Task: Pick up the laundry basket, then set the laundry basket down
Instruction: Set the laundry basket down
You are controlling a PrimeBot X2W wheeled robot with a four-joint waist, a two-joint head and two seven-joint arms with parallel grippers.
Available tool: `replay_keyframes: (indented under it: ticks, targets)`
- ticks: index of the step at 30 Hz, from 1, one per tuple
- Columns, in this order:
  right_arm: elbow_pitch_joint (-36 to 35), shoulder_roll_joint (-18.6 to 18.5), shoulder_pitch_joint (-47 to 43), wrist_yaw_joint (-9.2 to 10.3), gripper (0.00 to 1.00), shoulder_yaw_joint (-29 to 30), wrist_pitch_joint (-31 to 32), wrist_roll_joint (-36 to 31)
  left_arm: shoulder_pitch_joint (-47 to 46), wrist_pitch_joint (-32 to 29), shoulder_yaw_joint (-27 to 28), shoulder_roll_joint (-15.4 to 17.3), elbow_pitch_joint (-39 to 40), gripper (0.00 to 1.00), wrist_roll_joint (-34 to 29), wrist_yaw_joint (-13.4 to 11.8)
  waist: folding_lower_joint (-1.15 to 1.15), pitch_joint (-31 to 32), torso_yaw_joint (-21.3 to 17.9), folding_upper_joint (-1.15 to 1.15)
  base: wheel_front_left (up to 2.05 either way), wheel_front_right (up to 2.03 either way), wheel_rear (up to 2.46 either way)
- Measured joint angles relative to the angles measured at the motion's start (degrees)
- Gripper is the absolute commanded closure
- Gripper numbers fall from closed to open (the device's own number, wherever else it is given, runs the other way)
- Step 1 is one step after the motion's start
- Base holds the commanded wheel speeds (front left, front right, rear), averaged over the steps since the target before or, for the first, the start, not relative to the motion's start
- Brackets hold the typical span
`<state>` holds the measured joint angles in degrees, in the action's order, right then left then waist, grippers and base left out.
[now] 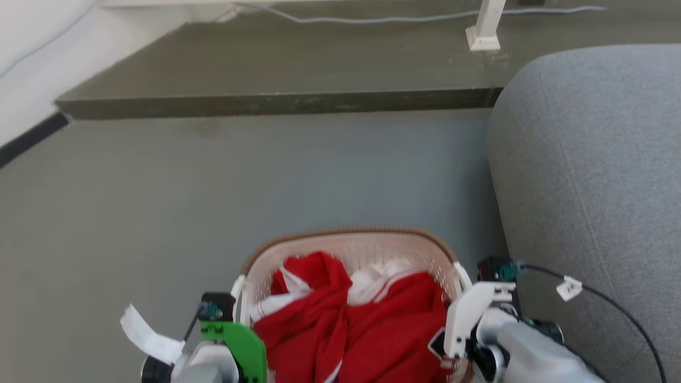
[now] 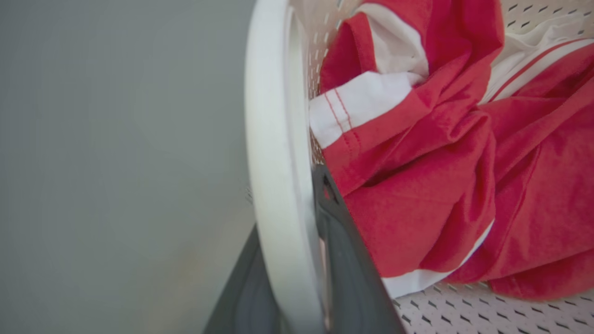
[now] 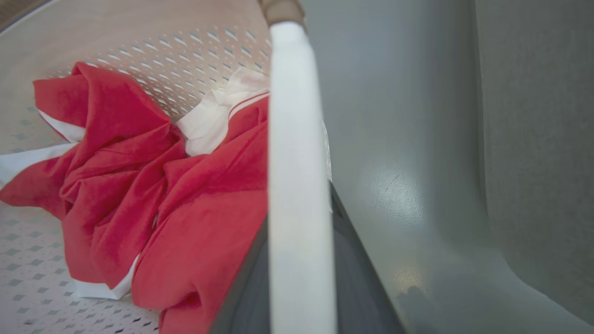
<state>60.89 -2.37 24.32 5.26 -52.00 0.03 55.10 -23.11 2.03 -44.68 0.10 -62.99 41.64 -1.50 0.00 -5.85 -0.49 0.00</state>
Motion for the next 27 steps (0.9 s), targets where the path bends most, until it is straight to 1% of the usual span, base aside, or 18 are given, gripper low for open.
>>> replay_keyframes:
  ticks: [2,10,27]
  targets:
    - [-0.13,-0.12,2.94,0.40,1.00,0.00,-0.15,0.00,-2.57,0.14,0.36,0.10,0.12,1.00,0.00,-0.03,0.00,-1.95,-0.01,0.00,0.00,0.00,0.00]
    - [-0.18,-0.26,9.85,0.90,1.00,0.10,-0.57,-0.10,-8.36,1.37,1.33,0.56,0.46,1.00,-0.03,-0.55,0.00,-7.85,0.02,0.00,0.00,0.00,0.00]
    - [0.96,-0.48,18.80,1.00,1.00,0.99,-3.75,-0.49,-17.11,3.82,2.12,0.57,0.51,1.00,-0.32,-1.56,0.01,-21.42,0.75,0.00,0.00,0.00,0.00]
